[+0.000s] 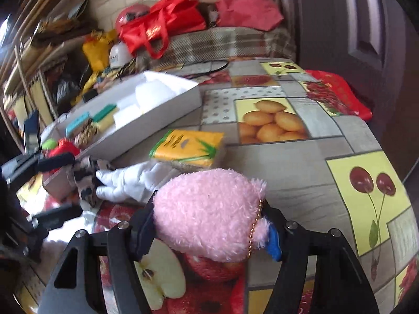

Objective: Organize soft objects
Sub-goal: 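Grasp the white glove with the left gripper while the right gripper grasps the pink fluffy ball, then lower the glove and pink ball into the tray and open both grippers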

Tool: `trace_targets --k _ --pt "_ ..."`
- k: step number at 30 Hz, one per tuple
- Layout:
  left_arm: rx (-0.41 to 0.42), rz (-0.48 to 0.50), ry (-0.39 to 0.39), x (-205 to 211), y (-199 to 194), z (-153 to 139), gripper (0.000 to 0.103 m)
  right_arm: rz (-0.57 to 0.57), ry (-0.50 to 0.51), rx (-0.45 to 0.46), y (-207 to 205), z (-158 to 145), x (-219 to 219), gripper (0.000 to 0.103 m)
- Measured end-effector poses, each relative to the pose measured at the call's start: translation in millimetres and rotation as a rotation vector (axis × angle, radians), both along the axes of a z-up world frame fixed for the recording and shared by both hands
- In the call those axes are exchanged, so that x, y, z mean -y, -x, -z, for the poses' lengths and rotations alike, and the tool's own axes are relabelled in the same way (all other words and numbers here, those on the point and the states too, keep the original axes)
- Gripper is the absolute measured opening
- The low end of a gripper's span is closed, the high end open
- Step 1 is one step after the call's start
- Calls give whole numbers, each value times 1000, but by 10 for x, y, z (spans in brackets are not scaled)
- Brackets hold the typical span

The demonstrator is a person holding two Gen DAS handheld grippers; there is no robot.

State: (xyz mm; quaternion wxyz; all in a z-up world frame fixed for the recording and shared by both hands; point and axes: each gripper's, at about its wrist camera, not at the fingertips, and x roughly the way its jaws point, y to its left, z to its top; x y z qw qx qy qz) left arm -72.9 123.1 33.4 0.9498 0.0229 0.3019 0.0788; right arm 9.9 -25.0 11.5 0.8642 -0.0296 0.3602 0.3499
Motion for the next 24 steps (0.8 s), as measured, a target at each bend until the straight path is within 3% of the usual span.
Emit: trace_targets --k 4,8,10,12,14,17,21,24 --pt "-64 16 -46 149 -373 65 78 49 -90 -48 -100 -17 190 68" --pt "-214 -13 -20 101 -777 247 78 96 -186 -130 -237 37 373 68" --pt "-241 -15 -1 69 -824 285 77 113 -212 -163 -288 64 424 68" --pt "-221 -7 21 39 -792 267 45 117 -229 -176 -304 69 455 68" --pt "-203 16 46 43 -754 249 40 113 -227 -162 -281 47 445 68" --pt "-127 38 0 169 -609 143 39 111 -228 -115 -215 -14 448 68" --pt "117 20 -88 294 -182 -106 39 138 -252 -21 -109 -105 515 68" --pt "270 -62 -51 165 199 -219 39 157 -255 96 67 -214 524 68"
